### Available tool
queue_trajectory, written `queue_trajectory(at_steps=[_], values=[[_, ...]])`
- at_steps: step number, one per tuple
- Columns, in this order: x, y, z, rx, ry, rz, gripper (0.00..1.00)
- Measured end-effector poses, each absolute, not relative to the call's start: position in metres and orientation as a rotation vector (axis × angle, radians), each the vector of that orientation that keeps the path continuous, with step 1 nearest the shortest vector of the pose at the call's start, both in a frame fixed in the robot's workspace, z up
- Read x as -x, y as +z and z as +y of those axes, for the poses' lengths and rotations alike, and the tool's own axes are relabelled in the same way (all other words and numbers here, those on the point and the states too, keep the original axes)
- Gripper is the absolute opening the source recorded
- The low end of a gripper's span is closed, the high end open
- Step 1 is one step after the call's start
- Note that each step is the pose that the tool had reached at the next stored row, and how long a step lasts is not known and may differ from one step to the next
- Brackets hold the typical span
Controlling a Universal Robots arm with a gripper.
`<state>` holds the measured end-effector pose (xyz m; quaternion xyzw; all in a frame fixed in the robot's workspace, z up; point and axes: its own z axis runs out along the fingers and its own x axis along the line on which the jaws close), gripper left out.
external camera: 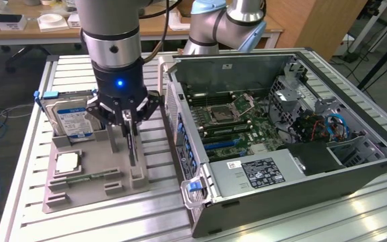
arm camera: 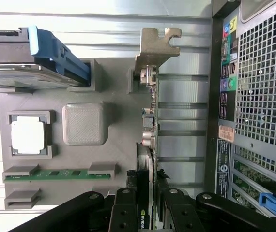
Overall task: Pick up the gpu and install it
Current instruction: 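Pick up the gpu and move the gpu toward the slot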
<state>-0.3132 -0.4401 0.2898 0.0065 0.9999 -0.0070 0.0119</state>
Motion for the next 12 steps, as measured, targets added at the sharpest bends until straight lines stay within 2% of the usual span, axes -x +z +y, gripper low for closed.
queue_trajectory(at_steps=[12], values=[[0.313,0.303,-0.440,-0.020,-0.022,3.118,0.26]])
